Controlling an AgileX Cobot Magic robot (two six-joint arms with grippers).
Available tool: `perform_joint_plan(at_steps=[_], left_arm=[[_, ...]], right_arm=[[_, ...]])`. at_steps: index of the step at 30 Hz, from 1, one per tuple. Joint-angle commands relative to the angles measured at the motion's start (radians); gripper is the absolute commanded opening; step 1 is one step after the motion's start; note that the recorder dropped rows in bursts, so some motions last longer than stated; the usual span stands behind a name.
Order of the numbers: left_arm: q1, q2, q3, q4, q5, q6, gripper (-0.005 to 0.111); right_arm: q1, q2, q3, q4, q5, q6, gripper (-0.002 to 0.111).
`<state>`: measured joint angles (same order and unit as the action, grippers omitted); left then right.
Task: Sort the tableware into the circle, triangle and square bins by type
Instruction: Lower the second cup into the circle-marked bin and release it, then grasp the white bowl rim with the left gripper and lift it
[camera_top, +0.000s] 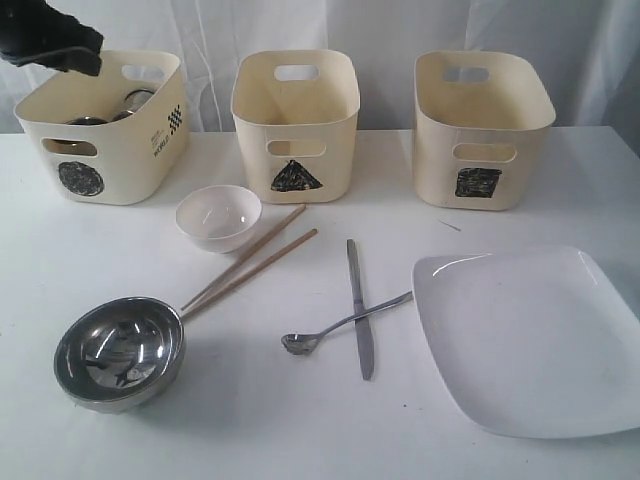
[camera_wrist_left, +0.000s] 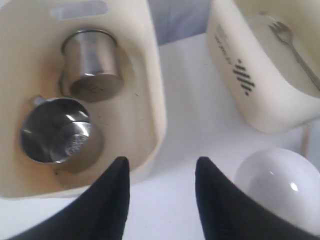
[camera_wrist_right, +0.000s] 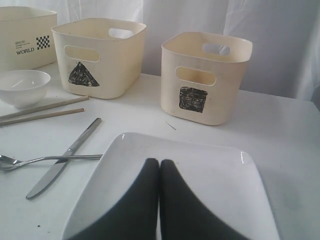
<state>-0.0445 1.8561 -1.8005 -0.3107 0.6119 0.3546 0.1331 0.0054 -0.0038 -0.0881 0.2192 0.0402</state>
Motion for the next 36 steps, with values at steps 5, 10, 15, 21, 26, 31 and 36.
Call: perform_joint_plan(at_steps=[5,10,15,21,26,31,36], left_arm=[[-0.119,-0.048,0.202,-0.019,-0.033,0.027,0.049],[-0.137,-0.037,0.285,-0.022,-0.111,0.0,0.058],[-0.137,0.017,0.299,-0.079,-0.099,-0.011,0.059],[-0.137,0.063,0.299,-0.113,-0.108,0.009,0.059],[-0.173,0.109,0.299,-0.132,-0.165,0.026,0.059],[-0.19,0.157,0.299,-0.132,-0.212,0.027,0.059],[-0.188,0.172,0.299,-0.128,-0.254,0.045,0.059]], right_arm=[[-0.006,-0.005,0.004,-0.005,0.0,0.003,0.0],[-0.006,-0.005,0.004,-0.005,0.0,0.003,0.0],[-0.006,-0.005,0.004,-0.005,0.0,0.003,0.0],[-0.006,-0.005,0.004,-0.005,0.0,0.003,0.0],[-0.006,-0.005,0.004,-0.005,0.0,0.003,0.0],[-0.006,-0.005,0.004,-0.005,0.0,0.003,0.0],[-0.006,-0.005,0.004,-0.005,0.002,0.003,0.0]])
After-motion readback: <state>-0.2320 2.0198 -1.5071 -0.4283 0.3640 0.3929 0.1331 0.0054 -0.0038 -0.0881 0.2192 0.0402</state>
